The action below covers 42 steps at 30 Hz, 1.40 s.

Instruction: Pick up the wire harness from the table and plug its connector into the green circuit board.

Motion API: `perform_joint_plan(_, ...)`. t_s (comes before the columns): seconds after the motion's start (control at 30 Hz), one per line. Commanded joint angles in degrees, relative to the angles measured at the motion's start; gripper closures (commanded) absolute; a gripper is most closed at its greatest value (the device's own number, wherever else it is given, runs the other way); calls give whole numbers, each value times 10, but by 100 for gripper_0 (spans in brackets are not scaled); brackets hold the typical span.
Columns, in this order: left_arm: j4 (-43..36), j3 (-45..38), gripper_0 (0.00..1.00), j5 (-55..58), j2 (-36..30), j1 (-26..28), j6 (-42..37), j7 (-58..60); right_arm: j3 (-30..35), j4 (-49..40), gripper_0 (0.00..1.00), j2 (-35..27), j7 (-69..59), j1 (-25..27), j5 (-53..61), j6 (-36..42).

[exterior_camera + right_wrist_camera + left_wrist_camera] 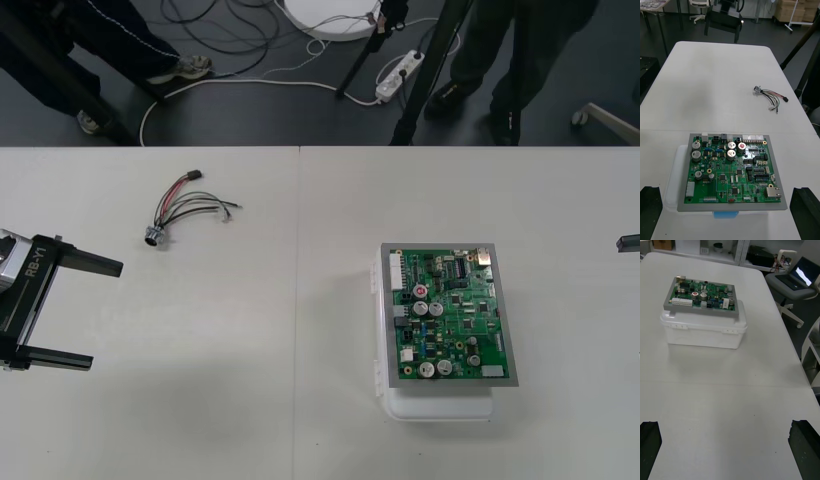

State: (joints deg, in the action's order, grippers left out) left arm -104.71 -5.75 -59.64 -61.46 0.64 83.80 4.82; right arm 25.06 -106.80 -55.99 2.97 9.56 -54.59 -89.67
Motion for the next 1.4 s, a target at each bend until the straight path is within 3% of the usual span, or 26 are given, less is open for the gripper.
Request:
perform_joint_plan(0.03, -15, -17, 0, -2, 7, -20, -12, -33, 7, -2, 0, 0, -12, 7, 8, -3)
perform_joint_plan(1.4, -15, -17, 0, -2, 7, -20, -12, -33, 7, -2, 0, 0, -12, 7, 8, -3)
